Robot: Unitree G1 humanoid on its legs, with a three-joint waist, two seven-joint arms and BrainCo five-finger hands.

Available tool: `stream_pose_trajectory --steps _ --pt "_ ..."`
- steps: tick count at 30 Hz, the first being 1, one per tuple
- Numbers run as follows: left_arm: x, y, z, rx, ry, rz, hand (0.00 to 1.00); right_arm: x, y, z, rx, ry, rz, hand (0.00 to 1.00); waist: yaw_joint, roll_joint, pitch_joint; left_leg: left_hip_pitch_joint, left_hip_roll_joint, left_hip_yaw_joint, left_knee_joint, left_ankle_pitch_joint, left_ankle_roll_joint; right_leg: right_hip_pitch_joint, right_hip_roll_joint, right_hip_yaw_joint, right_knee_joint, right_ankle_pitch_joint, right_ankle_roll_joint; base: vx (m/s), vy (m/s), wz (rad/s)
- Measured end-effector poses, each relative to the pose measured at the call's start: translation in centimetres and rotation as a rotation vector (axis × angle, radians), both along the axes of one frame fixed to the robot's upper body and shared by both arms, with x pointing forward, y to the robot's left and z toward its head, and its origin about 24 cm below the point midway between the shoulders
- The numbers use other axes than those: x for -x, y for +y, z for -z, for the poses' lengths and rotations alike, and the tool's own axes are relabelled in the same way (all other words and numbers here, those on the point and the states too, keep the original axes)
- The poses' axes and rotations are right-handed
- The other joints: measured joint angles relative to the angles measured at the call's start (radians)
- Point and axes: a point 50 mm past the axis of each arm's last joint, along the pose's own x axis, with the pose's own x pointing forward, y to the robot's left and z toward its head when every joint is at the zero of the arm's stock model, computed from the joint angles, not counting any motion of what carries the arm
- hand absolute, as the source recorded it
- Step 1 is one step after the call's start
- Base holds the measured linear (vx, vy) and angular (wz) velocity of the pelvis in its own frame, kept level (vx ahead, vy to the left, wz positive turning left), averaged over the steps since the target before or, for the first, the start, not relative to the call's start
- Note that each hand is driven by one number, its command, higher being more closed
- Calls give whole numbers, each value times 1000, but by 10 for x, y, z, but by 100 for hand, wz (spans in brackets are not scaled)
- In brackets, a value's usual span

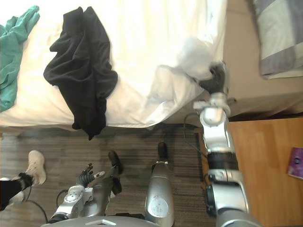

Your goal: Tidy the bed and pick cloth on bed and put in laundry

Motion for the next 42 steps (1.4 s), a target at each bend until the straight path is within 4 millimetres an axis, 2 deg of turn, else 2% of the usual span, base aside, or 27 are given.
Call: stream_pose_trajectory --steps 1,2,3,5,7,10,11,14,17,18,19,20,22,25,28,32,34,35,37,38,40,42 --pt "2 1 1 -5 13 3 0 6 -7 9 -43 10 23 0 -1 -9 -9 13 0 7 1 -7 -1 19 1 3 -18 6 0 147 -11 -18" --pt "6 2 5 -14 48 5 0 17 -16 27 -102 40 56 0 -2 -19 -35 40 -3 15 5 -21 -1 51 -1 7 -39 12 -2 128 -7 -15" --pt "8 3 6 -17 54 7 0 19 -17 31 -121 43 58 0 -3 -20 -41 44 -4 16 6 -23 -1 56 -1 8 -42 11 -2 142 -9 -13" --pt "13 6 9 -22 79 -8 0 29 -19 50 -192 76 79 0 -4 -25 -61 70 -4 26 6 -36 -3 83 0 12 -54 10 -1 131 -16 -13" --pt "23 10 13 -18 115 -50 0 52 -27 87 -314 158 151 0 -9 -26 -92 98 -3 51 6 -53 -6 104 1 21 -60 4 2 158 -20 -18" --pt "30 14 16 -15 142 -90 0 83 -38 119 -405 246 246 0 -22 -34 -106 136 -1 99 6 -76 -9 118 9 58 -64 -1 5 105 -8 -37" --pt "32 15 16 -13 147 -102 0 91 -42 125 -418 264 275 0 -24 -36 -110 146 0 109 6 -81 -11 119 13 72 -64 -1 5 102 -10 -63" --pt "42 15 20 9 180 -152 0 136 -66 144 -465 320 437 0 -51 -45 -135 190 6 157 0 -105 -20 141 23 101 -75 -1 6 64 -14 -42" --pt "49 17 23 18 205 -187 0 172 -87 148 -480 339 584 0 -64 -63 -168 210 15 187 0 -122 -29 150 36 126 -82 -4 3 45 -16 -34" --pt "51 17 24 20 208 -192 0 177 -90 147 -480 331 608 0 -68 -68 -172 213 16 193 0 -124 -30 151 37 128 -82 -4 2 39 -28 -19" --pt "52 17 24 24 210 -197 0 187 -97 144 -477 315 668 0 -71 -67 -182 217 18 201 0 -127 -35 154 38 129 -83 -4 2 23 -15 -7" --pt "52 16 24 27 212 -202 0 193 -100 141 -475 299 702 100 -71 -70 -187 217 18 203 0 -128 -35 154 38 130 -84 -4 2 24 -19 -5" --pt "53 14 25 41 214 -222 0 194 -101 131 -454 257 726 100 -71 -73 -193 230 18 207 0 -128 -33 158 38 133 -85 -4 2 31 -23 -4" --pt "55 13 25 46 221 -229 0 182 -95 109 -410 168 678 100 -69 -77 -203 233 18 212 0 -133 -36 165 40 139 -87 -4 2 9 -16 -5" --pt "54 10 25 52 221 -227 0 154 -81 88 -437 42 528 100 -65 -73 -206 235 17 212 0 -133 -36 166 40 142 -86 -4 2 4 -6 -1" --pt "54 10 25 52 220 -223 0 111 -57 66 -631 -178 253 100 -62 -68 -205 228 13 200 0 -127 -29 161 36 142 -86 1 4 4 -13 4" --pt "52 7 25 50 216 -204 0 83 -42 42 -743 -341 86 100 -57 -58 -203 205 7 178 0 -122 -23 150 30 136 -85 2 5 -8 -16 17" --pt "52 7 24 50 213 -200 0 77 -39 34 -768 -387 43 100 -54 -53 -201 196 6 173 0 -120 -22 145 28 131 -84 2 5 6 -21 29" --pt "44 5 21 50 182 -186 0 54 -31 -9 -829 -565 -132 100 -40 -30 -173 177 0 157 0 -109 -14 127 17 120 -82 8 5 3 -16 24" --pt "43 4 20 52 175 -185 0 49 -29 -25 -838 -620 -189 100 -36 -22 -167 168 -2 153 0 -106 -12 119 15 120 -81 9 6 -18 -9 14" --pt "37 3 17 53 144 -175 0 38 -20 -82 -834 -807 -370 100 -19 8 -128 147 -5 148 0 -98 -8 101 11 115 -80 16 7 -21 -10 12" --pt "36 2 17 61 136 -177 0 35 -16 -112 -854 -923 -466 100 -13 25 -118 121 -4 146 0 -91 -8 75 10 110 -75 17 7 -17 -25 11"
